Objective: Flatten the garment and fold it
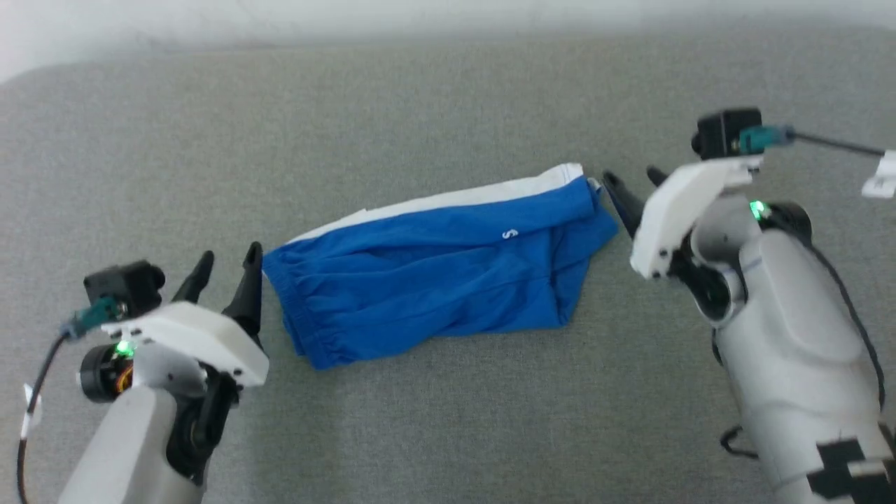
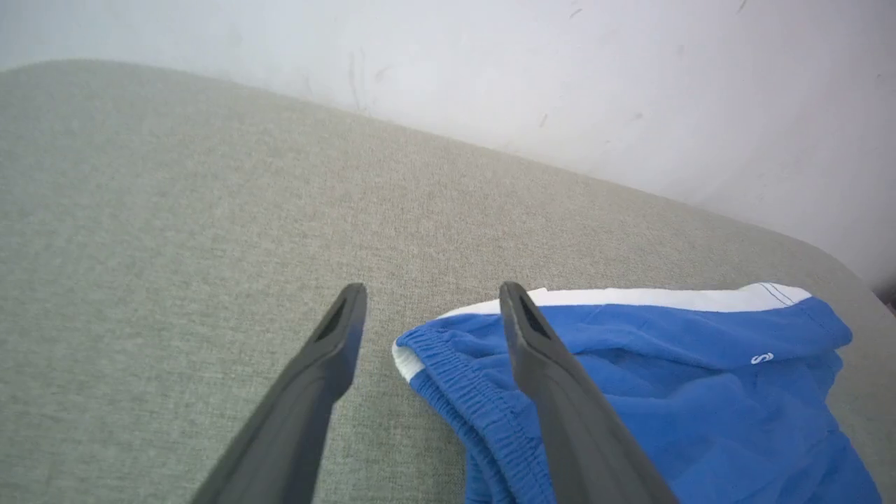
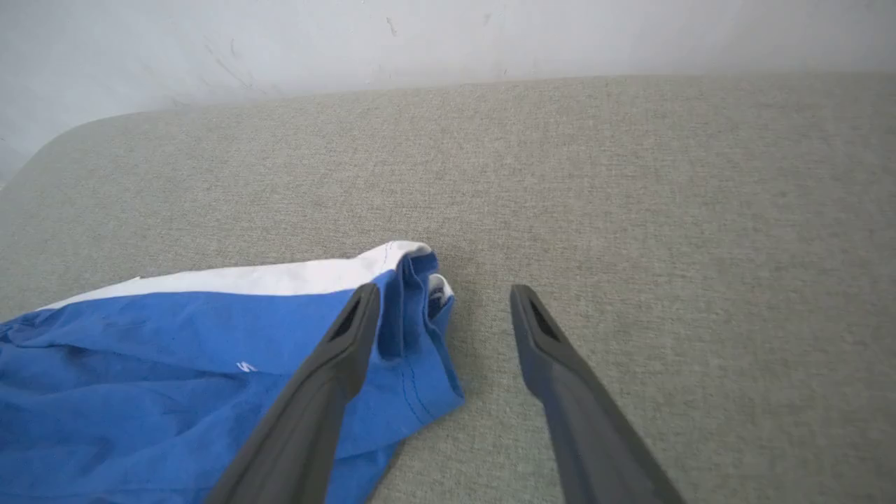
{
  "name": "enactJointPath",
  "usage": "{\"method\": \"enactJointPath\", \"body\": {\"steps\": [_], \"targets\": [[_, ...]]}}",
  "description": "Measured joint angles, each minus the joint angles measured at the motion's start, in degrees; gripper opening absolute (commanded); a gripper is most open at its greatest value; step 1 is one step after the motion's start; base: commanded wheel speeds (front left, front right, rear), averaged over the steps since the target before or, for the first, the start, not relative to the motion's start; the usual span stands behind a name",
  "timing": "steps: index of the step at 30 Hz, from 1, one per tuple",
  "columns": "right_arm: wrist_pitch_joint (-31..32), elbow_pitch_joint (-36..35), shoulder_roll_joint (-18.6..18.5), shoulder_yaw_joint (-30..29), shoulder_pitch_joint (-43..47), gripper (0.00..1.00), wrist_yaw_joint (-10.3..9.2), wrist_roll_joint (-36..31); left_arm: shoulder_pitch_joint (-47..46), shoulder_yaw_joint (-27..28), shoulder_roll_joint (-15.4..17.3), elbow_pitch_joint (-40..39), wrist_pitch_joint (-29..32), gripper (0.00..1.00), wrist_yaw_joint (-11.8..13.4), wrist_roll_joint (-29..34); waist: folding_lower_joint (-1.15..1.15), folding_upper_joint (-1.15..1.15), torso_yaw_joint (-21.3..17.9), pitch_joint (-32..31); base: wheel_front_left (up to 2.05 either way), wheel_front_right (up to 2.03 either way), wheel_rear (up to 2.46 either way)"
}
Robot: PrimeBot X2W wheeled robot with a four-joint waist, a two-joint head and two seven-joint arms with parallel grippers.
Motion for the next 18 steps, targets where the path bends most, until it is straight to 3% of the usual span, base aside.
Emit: {"method": "enactJointPath", "body": {"steps": [5,7,12,18], "targets": [[1.9,-7.1,-0.3,-1.5,10.1,1.0,-0.01,-6.2,4.7,-2.0,2.7,-4.1,-13.4,1.0,1.5,10.7,-0.01,0.0,-0.1,-3.5,0.0,0.0,0.0],[3.5,-10.9,-0.1,-1.5,14.4,1.0,-0.01,-7.6,6.9,-1.9,2.8,-5.2,-16.1,1.0,2.6,13.3,-0.01,0.0,-0.2,-4.7,0.0,0.0,0.0],[8.4,-20.1,0.1,-0.9,22.4,1.0,-0.01,-8.4,11.3,0.0,1.0,-10.0,-17.2,1.0,4.7,19.1,-0.01,0.0,-0.1,-6.6,0.0,0.0,0.0],[14.4,-25.2,0.2,0.7,23.4,1.0,-0.01,-8.7,15.5,2.9,-2.8,-13.8,-17.2,1.0,4.5,22.1,-0.01,0.0,0.3,-6.9,0.0,0.0,0.0]]}}
